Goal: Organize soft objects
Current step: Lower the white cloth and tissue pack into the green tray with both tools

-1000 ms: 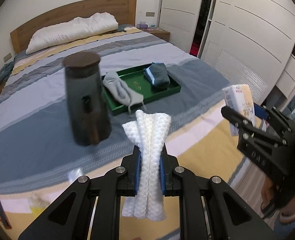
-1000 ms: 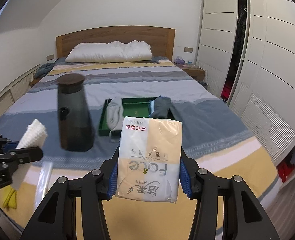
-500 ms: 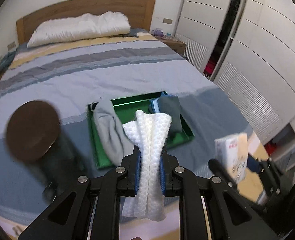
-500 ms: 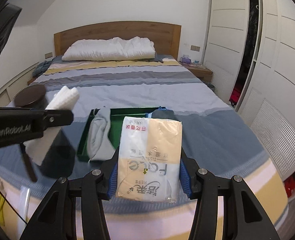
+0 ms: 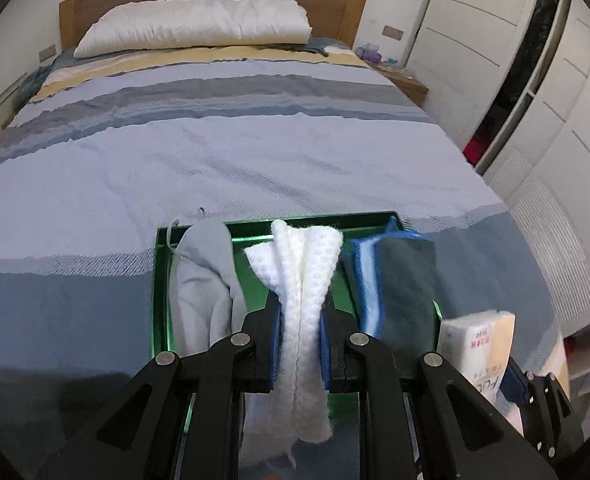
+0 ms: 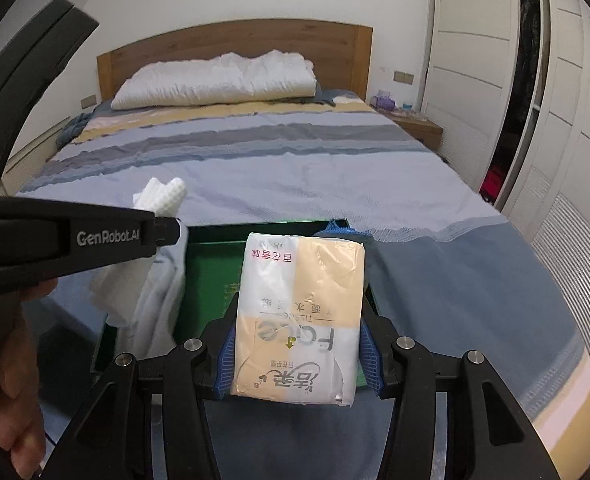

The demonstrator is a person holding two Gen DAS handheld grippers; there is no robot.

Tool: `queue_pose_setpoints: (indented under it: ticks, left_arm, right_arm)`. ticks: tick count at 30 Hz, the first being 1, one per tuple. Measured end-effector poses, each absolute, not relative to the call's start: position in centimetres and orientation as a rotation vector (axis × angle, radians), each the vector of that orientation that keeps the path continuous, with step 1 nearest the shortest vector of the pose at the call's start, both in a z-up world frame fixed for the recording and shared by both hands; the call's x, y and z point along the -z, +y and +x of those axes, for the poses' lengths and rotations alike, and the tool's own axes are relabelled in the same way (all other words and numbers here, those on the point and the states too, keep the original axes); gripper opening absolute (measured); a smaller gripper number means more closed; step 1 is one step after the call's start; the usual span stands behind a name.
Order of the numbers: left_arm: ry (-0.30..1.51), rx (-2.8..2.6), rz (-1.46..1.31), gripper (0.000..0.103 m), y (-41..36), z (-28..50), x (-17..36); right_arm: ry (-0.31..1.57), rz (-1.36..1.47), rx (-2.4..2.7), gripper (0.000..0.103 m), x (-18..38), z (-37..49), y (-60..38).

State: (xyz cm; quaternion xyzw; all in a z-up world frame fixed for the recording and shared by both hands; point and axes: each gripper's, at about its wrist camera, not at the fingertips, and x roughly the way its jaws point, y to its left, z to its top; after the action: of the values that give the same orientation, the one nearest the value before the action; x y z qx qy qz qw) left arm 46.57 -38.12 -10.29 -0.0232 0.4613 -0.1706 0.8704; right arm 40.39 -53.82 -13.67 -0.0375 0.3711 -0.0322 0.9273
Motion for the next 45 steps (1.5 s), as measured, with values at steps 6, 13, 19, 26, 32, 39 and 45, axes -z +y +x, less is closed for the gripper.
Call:
queue_pose_setpoints:
  ticks: [6, 13, 19, 26, 32, 39, 45]
  left_arm:
    - [1.001, 0.343, -0.062, 0.013, -39.4, 49.1, 12.9]
    - [1.022, 0.329, -0.056, 0.013, -40.2, 50.5, 14.7]
    - [1.036, 0.303, -0.074, 0.013, -40.2, 51.6, 15.6]
    - [1.077, 0.295, -0.088, 0.013, -40.4, 52.9, 17.0]
    - [1.071, 0.298, -0.063, 0.013, -41.0, 53.1, 17.1]
    - [1.085, 0.277, -0.053, 0.014, -40.9, 53.4, 17.9]
    - [1.1, 0.277, -0.054, 0.014, -40.7, 53.3, 18.6]
  right_arm:
    - [0.812, -0.102, 0.059, 0.05, 16.3, 44.5, -54.4]
    - [0.834, -0.11, 0.023, 0.05, 17.6, 45.5, -53.8]
    - [0.852, -0.106, 0.03, 0.05, 18.4, 46.4, -53.9]
    - [0.865, -0.099, 0.035, 0.05, 19.2, 46.1, -53.8]
    - [0.869, -0.099, 0.025, 0.05, 19.8, 46.4, -53.8]
    - [0.879, -0.116, 0.033, 0.05, 20.0, 46.6, -53.9]
    - [0.88, -0.129, 0.046, 0.05, 20.2, 46.9, -54.0]
